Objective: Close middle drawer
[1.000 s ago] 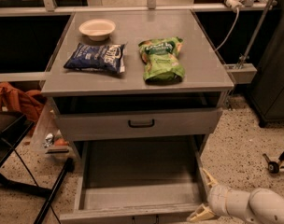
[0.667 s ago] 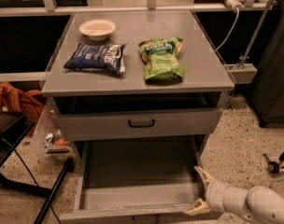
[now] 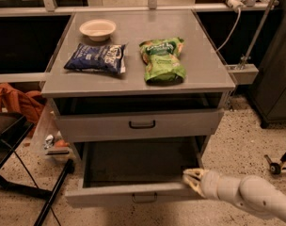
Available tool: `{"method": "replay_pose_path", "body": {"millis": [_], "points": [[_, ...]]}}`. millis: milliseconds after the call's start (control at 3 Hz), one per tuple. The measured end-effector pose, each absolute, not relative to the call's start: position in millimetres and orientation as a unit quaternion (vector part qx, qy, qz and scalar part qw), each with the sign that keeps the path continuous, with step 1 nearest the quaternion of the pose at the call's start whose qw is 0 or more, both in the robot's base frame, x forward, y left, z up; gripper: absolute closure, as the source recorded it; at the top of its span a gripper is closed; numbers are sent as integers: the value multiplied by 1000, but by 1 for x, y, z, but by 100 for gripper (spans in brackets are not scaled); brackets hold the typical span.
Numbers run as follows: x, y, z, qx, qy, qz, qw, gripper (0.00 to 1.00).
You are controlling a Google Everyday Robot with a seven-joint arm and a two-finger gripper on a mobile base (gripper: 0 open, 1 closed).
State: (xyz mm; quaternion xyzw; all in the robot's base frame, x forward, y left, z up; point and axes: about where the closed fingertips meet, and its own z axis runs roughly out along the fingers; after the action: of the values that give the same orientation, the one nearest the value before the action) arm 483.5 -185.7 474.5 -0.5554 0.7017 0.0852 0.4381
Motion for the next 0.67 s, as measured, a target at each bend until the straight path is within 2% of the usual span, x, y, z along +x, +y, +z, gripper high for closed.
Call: {"method": "replay_pose_path", "body": {"millis": [333, 667], "points": [[502, -173, 474, -558, 697, 90, 442, 89], [514, -162, 475, -547, 698, 91, 453, 100]]}}
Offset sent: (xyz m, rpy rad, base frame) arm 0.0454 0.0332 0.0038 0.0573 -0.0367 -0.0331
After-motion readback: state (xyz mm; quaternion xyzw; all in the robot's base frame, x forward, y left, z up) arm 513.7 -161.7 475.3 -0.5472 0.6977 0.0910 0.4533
